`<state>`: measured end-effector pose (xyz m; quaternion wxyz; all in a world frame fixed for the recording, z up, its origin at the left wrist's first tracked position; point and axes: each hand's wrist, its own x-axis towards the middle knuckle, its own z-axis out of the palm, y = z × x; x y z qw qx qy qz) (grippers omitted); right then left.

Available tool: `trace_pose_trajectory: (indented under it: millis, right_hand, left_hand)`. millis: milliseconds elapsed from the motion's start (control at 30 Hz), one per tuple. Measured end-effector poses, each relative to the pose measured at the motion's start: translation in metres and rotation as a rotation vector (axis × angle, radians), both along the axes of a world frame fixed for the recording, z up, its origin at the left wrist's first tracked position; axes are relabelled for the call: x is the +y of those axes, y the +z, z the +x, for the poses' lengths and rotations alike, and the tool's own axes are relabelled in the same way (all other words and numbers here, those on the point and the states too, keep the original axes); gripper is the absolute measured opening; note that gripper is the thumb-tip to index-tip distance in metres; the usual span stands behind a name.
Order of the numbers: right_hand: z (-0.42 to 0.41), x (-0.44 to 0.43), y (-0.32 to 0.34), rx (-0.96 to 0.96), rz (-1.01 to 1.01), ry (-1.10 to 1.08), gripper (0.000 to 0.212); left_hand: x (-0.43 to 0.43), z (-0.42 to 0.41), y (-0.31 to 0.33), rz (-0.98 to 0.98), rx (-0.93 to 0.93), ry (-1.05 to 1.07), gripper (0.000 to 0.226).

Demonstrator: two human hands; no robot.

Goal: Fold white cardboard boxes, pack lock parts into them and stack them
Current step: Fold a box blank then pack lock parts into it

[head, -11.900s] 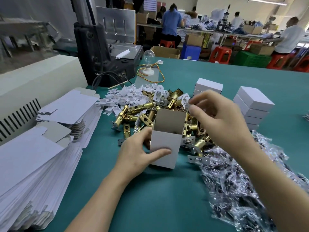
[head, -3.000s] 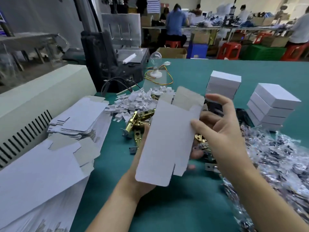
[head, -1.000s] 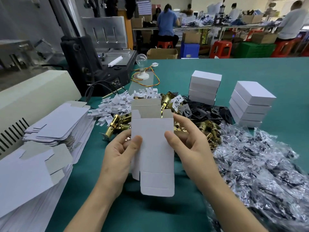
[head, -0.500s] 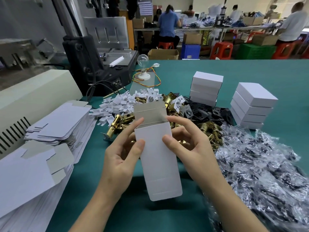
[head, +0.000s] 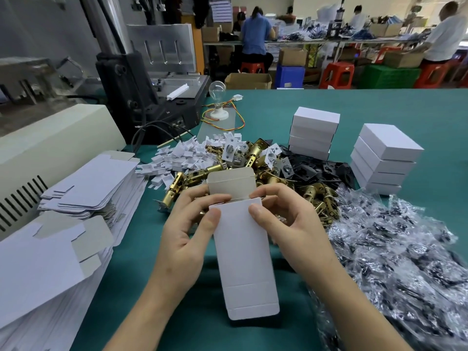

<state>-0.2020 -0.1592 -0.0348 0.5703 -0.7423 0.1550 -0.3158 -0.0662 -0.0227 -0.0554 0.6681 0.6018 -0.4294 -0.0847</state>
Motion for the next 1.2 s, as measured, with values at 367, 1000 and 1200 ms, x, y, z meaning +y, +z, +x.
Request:
trace_pose_trajectory:
  millis: [367, 1000, 1200]
  right_hand:
    - [0.0004, 0.0026, -0.0001, 0.017, 0.015, -0.012, 0.025]
    - [0.0, 0.0015, 0.0002, -0.019, 0.087, 0.06, 0.033]
    - [-0.0008, -0.0003, -0.0017, -0.034, 0.116, 0.098, 0.031]
  left_hand:
    - [0.0032, 0.0018, 0.0033, 0.029, -0.047, 0.019, 0.026]
    - [0.0045, 0.0016, 0.0054, -0.005, 0.016, -0.093, 0.028]
    - [0.0036, 0.0011, 0.0057, 0.012, -0.046, -0.091, 0.033]
